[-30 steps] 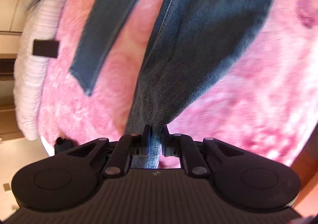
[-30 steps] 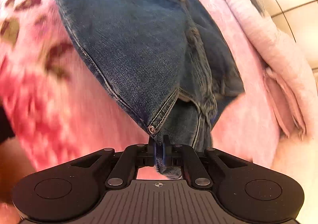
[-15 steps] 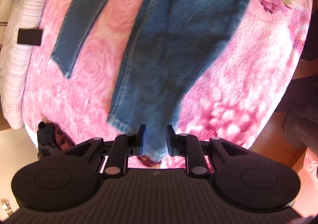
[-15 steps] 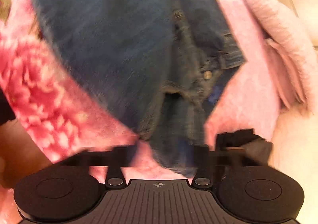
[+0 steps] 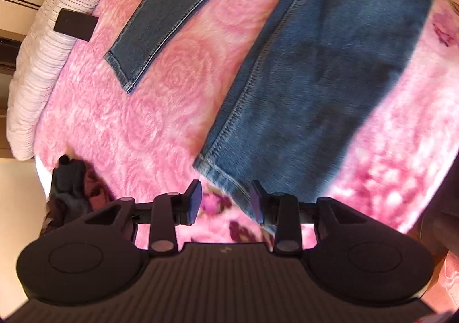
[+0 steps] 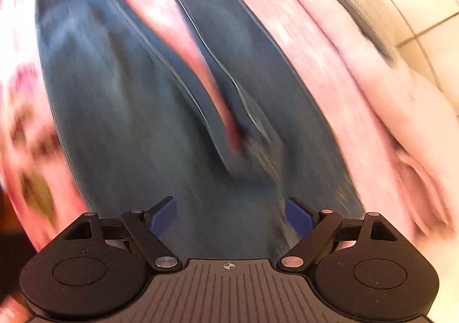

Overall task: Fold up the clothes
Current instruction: 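Stretch the jeans flat on the bed and open both grippers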

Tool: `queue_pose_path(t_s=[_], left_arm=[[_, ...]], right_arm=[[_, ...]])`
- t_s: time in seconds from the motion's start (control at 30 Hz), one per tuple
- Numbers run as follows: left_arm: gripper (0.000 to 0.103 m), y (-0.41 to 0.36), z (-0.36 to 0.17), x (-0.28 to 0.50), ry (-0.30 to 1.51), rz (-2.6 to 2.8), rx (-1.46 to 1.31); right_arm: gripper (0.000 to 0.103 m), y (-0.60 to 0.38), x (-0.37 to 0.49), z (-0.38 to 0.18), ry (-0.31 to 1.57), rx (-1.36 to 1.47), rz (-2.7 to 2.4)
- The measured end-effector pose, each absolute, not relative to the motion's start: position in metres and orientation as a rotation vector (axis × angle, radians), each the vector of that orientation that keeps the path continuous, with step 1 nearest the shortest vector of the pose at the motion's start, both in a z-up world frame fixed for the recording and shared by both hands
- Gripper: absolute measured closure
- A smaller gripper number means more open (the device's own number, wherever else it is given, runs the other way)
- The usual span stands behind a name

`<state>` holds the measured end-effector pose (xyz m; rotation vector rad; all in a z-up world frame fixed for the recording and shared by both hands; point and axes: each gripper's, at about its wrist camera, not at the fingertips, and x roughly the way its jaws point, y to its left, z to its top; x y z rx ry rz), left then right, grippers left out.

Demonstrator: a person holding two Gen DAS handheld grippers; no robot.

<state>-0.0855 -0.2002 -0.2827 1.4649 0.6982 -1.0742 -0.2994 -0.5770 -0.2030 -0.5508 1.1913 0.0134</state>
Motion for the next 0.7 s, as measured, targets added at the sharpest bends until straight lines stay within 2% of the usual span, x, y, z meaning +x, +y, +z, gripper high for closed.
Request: queue_pose_path(t_s=[0.27, 0.3, 0.37, 0.43, 0.57, 0.7], left_arm=[[0.07, -0.211, -0.339, -0.032, 0.667, -1.355, 1.473], [0.073, -0.21, -0.34, -0.03, 0.664, -1.386, 1.467], [0.092, -0.213, -0.334, -0.018, 0.734, -1.419, 1.409], [0.094, -0.217, -0.321, -0.002, 0.8, -1.413, 1.317], [0.093, -0.229, -0.299, 0.041, 0.9, -1.345, 1.106], [0.087, -0.232, -0.308, 0.03, 0.839, -1.315, 1.233]], right_arm=[[0.017, -0.557, -0.214, -0.27, 1.319, -0.603, 0.018], [0.018, -0.561, -0.21, -0.277, 1.33, -0.609, 0.022], [0.018, -0.568, -0.201, -0.289, 1.348, -0.619, 0.03], [0.018, -0.576, -0.191, -0.294, 1.347, -0.612, 0.034], [0.018, -0.591, -0.172, -0.295, 1.316, -0.607, -0.043], [0.018, -0.6, -0.159, -0.288, 1.295, -0.596, -0.133]])
